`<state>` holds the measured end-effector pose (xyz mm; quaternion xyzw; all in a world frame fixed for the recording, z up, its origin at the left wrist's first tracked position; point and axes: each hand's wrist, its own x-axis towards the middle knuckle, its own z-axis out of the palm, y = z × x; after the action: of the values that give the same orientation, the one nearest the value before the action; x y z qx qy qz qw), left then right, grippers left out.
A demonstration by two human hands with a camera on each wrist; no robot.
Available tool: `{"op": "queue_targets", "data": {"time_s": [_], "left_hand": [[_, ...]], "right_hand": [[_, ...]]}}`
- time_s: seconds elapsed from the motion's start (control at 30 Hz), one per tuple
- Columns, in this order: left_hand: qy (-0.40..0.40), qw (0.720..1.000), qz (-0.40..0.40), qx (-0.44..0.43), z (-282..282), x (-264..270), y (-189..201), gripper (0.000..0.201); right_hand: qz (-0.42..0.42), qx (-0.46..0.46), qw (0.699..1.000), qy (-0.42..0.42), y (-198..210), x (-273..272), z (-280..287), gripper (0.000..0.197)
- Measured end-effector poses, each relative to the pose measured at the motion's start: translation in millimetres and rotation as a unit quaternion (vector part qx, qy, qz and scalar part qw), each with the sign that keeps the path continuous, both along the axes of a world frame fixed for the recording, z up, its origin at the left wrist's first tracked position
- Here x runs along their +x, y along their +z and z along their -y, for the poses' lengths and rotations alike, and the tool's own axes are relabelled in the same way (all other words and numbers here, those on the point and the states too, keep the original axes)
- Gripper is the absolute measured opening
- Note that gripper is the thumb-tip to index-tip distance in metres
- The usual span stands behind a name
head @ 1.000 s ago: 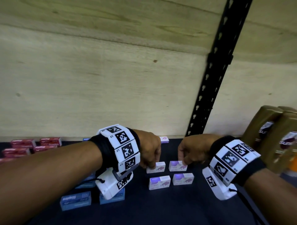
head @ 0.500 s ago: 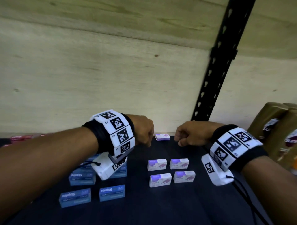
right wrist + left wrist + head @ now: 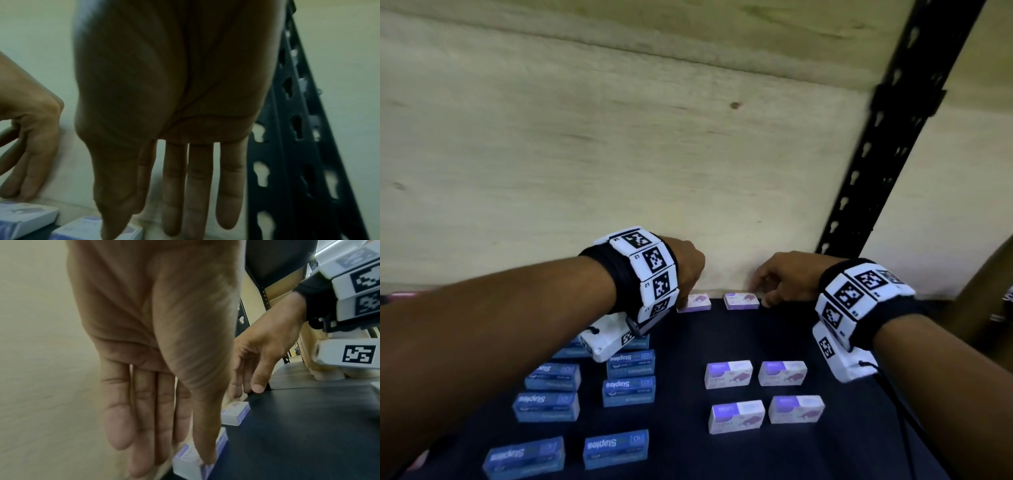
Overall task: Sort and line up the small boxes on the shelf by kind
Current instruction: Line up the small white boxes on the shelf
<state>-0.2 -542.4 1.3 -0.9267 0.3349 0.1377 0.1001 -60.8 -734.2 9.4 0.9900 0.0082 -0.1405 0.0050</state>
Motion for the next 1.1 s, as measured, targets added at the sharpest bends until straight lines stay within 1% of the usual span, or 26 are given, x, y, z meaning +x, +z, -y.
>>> {"op": "queue_targets", "data": {"time_s": [0.07, 0.2, 0.27, 0.33, 0.4, 0.43, 0.47, 0.5, 0.57, 0.63, 0.77, 0.9, 1.0, 1.1], "left_hand": [[-0.002, 1.0, 0.0, 0.012, 2.8, 3.5, -3.0, 0.024], [-0.016, 0.999, 0.022, 0.017, 7.3, 2.3, -6.6, 0.033], [-0.025, 0.999, 0.024, 0.021, 10.5, 0.5, -7.6, 0.03], [-0.04, 0.999, 0.017, 0.006, 12.7, -1.2, -9.3, 0.025], [-0.053, 0.998, 0.013, -0.01, 14.3, -3.7, -9.7, 0.028], [-0.051, 0.999, 0.015, -0.008, 15.5, -6.1, -9.3, 0.027], [-0.049, 0.999, 0.013, -0.004, 16.3, -9.1, -8.5, 0.022], [-0.05, 0.999, 0.003, -0.001, 17.2, -11.9, -7.0, 0.022], [-0.048, 0.999, -0.019, -0.002, 16.5, -15.7, -5.4, 0.037], [-0.048, 0.999, -0.024, -0.003, 13.6, -19.5, -3.0, 0.044], [-0.054, 0.998, -0.022, -0.032, 5.6, -26.2, 0.8, 0.036], [-0.053, 0.997, -0.038, -0.045, -0.5, -31.6, 7.1, 0.029], [-0.051, 0.997, -0.055, -0.036, -0.8, -35.9, 8.1, 0.031], [-0.049, 0.997, -0.054, -0.035, -0.9, -42.4, 9.2, 0.03]], "right_hand": [[-0.003, -0.009, 1.0, 0.009, -1.4, 5.4, -2.2, 0.037], [-0.01, -0.012, 1.0, 0.015, -5.8, 9.5, -5.7, 0.029], [-0.004, -0.01, 1.0, 0.009, -7.2, 11.1, -6.1, 0.023], [-0.005, -0.007, 1.0, 0.0, -7.7, 12.4, -6.7, 0.018], [-0.011, -0.01, 1.0, -0.002, -8.1, 11.9, -8.1, 0.014], [-0.014, -0.011, 1.0, -0.003, -8.2, 11.5, -8.7, 0.014], [-0.018, -0.012, 1.0, -0.004, -8.0, 10.9, -9.6, 0.014], [-0.024, -0.014, 1.0, -0.005, -8.0, 10.3, -10.4, 0.015], [-0.037, -0.022, 0.999, -0.001, -8.2, 8.9, -11.7, 0.022], [-0.046, -0.024, 0.999, 0.002, -8.6, 7.1, -11.6, 0.027], [-0.06, -0.024, 0.998, 0.0, -7.6, 2.8, -12.1, 0.023], [-0.07, -0.007, 0.997, -0.015, -5.5, -0.6, -12.5, 0.023], [-0.069, 0.014, 0.997, -0.016, -7.0, -3.7, -11.5, 0.02], [-0.065, 0.041, 0.997, -0.019, -9.8, -8.0, -12.6, 0.025]]}}
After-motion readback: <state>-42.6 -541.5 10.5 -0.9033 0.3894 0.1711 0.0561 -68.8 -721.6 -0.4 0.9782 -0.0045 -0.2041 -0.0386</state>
